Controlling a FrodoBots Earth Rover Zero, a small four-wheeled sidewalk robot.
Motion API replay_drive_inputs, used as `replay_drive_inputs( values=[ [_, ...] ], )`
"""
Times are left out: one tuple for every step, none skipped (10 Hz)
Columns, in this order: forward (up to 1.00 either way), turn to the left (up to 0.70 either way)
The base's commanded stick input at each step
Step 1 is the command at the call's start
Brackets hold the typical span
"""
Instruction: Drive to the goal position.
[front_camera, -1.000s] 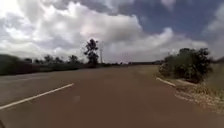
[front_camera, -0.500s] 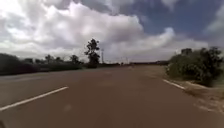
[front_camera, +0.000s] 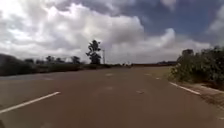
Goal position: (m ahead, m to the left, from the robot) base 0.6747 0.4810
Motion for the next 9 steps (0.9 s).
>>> replay_drive_inputs(
  values=[
    [1.00, 0.00],
    [1.00, 0.00],
    [1.00, 0.00],
    [1.00, 0.00],
    [1.00, 0.00],
    [1.00, 0.00],
    [1.00, 0.00],
    [1.00, 0.00],
    [1.00, 0.00]
  ],
)
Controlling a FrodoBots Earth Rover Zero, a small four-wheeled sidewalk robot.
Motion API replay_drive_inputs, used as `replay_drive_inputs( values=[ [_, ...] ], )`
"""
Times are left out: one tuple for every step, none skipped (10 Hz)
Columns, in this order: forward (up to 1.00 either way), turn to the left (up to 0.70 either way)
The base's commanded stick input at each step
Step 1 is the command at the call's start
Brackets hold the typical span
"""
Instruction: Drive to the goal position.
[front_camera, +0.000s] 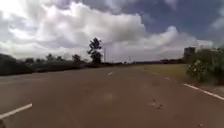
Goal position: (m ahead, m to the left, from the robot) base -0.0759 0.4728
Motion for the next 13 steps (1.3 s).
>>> replay_drive_inputs(
  values=[
    [0.00, 1.00],
    [0.00, 1.00],
    [0.00, 1.00],
    [0.00, 1.00],
    [0.00, 1.00],
    [0.00, 1.00],
    [0.00, 1.00],
    [0.00, 1.00],
    [0.00, 1.00],
    [0.00, 1.00],
    [0.00, 1.00],
    [0.00, 1.00],
    [0.00, 1.00]
  ],
)
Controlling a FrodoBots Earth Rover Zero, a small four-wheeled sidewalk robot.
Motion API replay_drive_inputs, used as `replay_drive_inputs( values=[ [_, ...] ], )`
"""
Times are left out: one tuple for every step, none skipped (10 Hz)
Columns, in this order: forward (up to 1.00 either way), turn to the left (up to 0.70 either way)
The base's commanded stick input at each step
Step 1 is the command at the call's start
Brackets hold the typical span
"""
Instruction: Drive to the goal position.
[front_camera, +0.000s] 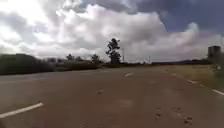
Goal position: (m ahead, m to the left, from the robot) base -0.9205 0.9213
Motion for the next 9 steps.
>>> replay_drive_inputs(
  values=[
    [0.00, 1.00],
    [0.00, 1.00],
    [0.00, 1.00],
    [0.00, 1.00],
    [0.00, 1.00],
    [0.00, 1.00],
    [0.00, 1.00],
    [0.00, 1.00],
    [0.00, 1.00]
  ],
)
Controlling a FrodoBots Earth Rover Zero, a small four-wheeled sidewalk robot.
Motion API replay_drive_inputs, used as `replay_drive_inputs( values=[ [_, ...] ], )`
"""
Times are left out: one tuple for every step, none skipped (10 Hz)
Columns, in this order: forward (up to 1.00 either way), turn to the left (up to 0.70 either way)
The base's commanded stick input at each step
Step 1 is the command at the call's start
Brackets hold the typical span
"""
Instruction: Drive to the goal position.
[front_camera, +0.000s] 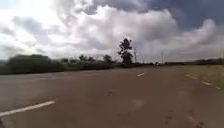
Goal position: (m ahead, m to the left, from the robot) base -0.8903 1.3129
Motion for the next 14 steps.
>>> replay_drive_inputs(
  values=[
    [0.00, 1.00],
    [0.00, 1.00],
    [0.00, 1.00],
    [0.00, 1.00],
    [0.00, 1.00],
    [0.00, 1.00],
    [0.00, 1.00],
    [0.00, 1.00],
    [0.00, 1.00],
    [0.00, 1.00],
    [0.00, 1.00],
    [0.00, 1.00],
    [0.00, 1.00],
    [0.00, 1.00]
  ],
)
